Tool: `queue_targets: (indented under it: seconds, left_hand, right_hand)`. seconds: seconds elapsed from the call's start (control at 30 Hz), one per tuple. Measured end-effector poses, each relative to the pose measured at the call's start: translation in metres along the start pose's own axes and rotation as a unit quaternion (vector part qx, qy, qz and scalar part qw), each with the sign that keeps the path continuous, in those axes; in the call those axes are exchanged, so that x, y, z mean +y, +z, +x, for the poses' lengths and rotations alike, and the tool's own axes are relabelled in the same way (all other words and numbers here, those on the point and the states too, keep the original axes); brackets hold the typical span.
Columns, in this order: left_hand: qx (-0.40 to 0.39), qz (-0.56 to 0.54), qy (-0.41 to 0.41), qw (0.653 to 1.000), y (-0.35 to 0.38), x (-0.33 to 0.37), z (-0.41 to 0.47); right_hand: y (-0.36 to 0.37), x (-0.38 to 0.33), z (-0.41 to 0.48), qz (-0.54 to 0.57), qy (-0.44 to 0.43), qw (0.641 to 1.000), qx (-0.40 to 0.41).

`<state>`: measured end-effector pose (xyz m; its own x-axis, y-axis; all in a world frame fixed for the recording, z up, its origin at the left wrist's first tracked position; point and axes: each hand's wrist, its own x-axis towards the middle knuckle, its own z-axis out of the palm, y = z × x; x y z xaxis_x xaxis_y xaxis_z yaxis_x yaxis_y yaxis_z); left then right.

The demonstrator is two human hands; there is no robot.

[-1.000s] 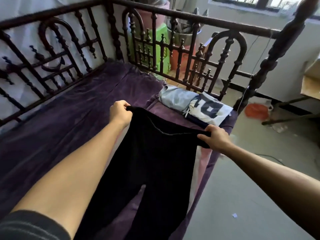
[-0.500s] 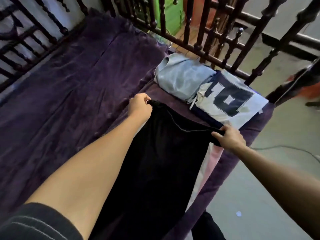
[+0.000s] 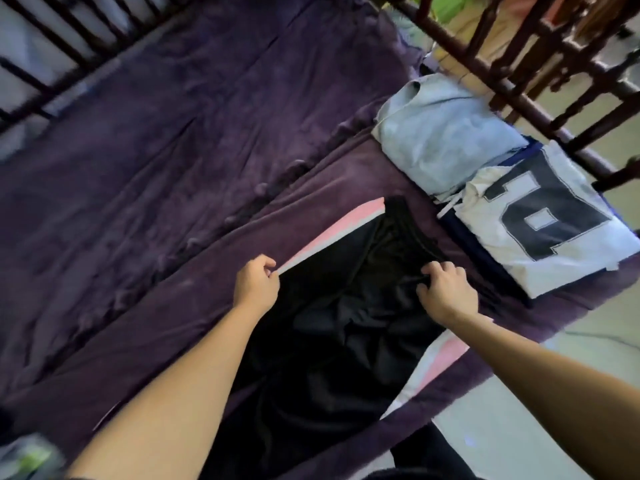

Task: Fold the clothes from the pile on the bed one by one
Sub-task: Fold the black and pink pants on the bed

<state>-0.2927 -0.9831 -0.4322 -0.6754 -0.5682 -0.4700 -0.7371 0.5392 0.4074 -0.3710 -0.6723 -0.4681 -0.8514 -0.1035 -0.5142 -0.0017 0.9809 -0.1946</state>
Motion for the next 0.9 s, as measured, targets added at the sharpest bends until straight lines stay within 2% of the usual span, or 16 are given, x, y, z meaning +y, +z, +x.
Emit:
queue_targets:
  seconds: [0.2,0.37,0.53,0.63,0.73,0.8,0.83,0.9]
  left_hand:
    - [-0.013,-0.002,-0.153,0.988,-0.037,-0.184,-0.064]
    - [-0.010,0.006,-0.220,0.976,-0.063,-0.333,-0.102]
    - [0.062,0.059,-0.265,0.960,-0.095,-0.454,-0.112]
    - [0.087,0.042,-0.313,0.945,-0.103,-0.525,-0.105]
    - [0.022,-0.023,-0.284,0.958,-0.088,-0.568,-0.103]
    - [-0.005,-0.063,-0.242,0.968,-0.072,-0.575,-0.106]
    - [0.006,-0.084,-0.223,0.971,-0.065,-0.574,-0.109]
    - [0.053,-0.140,-0.207,0.967,-0.060,-0.568,-0.116]
  right_hand:
    - [0.045,-0.132,-0.033,-0.025,-0.151,0.986,-0.071]
    - [0.113,-0.221,-0.081,-0.063,-0.197,0.973,-0.102]
    - [0.191,-0.306,-0.119,-0.140,-0.252,0.947,-0.141]
    - [0.233,-0.358,-0.125,-0.147,-0.302,0.935,-0.115]
    - [0.265,-0.400,-0.123,-0.154,-0.353,0.918,-0.089]
    - [0.281,-0.417,-0.125,-0.197,-0.341,0.908,-0.140]
    - [0.287,-0.421,-0.127,-0.226,-0.328,0.903,-0.159]
    - [0.295,-0.418,-0.137,-0.260,-0.322,0.900,-0.137]
